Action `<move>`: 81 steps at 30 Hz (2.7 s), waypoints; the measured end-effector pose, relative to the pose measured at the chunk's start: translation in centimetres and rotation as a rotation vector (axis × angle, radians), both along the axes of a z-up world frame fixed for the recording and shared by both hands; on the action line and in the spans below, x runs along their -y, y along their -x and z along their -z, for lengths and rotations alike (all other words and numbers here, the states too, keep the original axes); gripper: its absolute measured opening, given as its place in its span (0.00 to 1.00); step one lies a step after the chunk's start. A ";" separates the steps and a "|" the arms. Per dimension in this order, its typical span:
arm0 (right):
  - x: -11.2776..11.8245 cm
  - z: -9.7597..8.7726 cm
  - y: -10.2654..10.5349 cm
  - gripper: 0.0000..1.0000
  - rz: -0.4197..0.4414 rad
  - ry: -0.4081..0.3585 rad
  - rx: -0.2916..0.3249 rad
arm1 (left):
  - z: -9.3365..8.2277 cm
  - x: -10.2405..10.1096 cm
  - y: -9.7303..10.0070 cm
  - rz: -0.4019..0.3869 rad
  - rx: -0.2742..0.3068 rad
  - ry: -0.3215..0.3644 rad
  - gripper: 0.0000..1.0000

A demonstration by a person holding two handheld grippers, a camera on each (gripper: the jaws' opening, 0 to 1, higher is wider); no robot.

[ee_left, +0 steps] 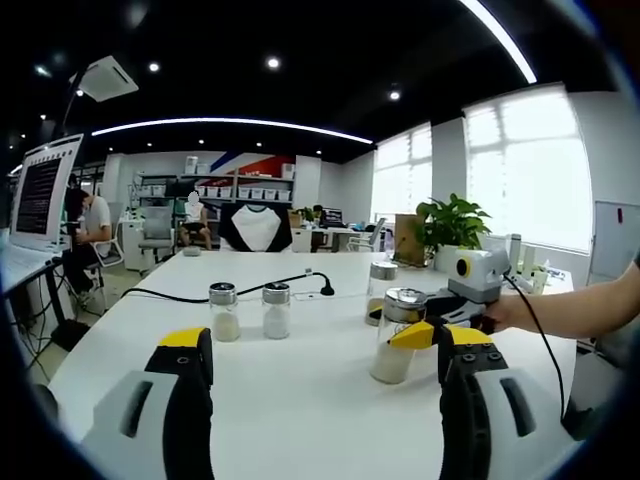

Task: Rotate the seasoning bottle until the label or dispensing opening points toward the visible target arrow and the bottle remains upright within the marked orientation range

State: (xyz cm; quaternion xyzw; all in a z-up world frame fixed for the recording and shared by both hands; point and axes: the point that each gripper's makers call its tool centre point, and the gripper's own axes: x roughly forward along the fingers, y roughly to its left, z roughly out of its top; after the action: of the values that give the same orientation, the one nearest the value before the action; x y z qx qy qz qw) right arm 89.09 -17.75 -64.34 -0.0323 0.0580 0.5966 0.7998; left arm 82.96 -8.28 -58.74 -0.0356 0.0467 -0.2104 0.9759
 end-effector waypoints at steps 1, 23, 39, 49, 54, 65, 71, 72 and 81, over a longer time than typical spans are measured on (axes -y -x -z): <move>0.0 0.0 0.0 0.43 0.004 0.005 0.001 | 0.0 0.0 0.0 -0.001 0.000 0.002 0.99; 0.1 0.2 -0.4 0.42 0.149 0.034 0.005 | 0.5 -0.3 0.1 -0.017 0.001 0.000 0.98; 0.5 0.4 -1.0 0.42 0.313 0.047 -0.005 | 0.8 0.2 0.1 -0.005 -0.013 0.004 0.99; 0.7 0.4 -1.1 0.42 0.416 0.054 -0.016 | 0.4 0.6 0.0 0.003 -0.012 -0.003 0.99; 0.8 0.5 -1.2 0.42 0.488 0.056 -0.018 | 0.3 0.8 0.1 0.009 0.000 0.004 0.99; 1.1 0.8 -1.9 0.42 0.604 0.068 -0.029 | 0.5 1.0 0.1 0.004 -0.011 -0.024 0.99; 1.2 0.8 -2.1 0.42 0.677 0.073 -0.021 | 0.9 1.2 0.0 0.010 -0.024 -0.045 1.00; 1.2 0.9 -2.1 0.42 0.684 0.074 -0.018 | 0.9 1.2 0.0 0.010 -0.024 -0.043 1.00; 1.4 0.9 -2.3 0.42 0.756 0.073 -0.006 | 0.9 1.3 0.0 0.018 -0.030 -0.020 1.00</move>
State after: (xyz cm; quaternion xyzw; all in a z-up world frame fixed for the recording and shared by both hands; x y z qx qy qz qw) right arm 91.34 -19.14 -65.29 -0.0353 0.0891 0.2571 0.9616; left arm 83.01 -9.58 -59.66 -0.0286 0.0640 -0.2180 0.9734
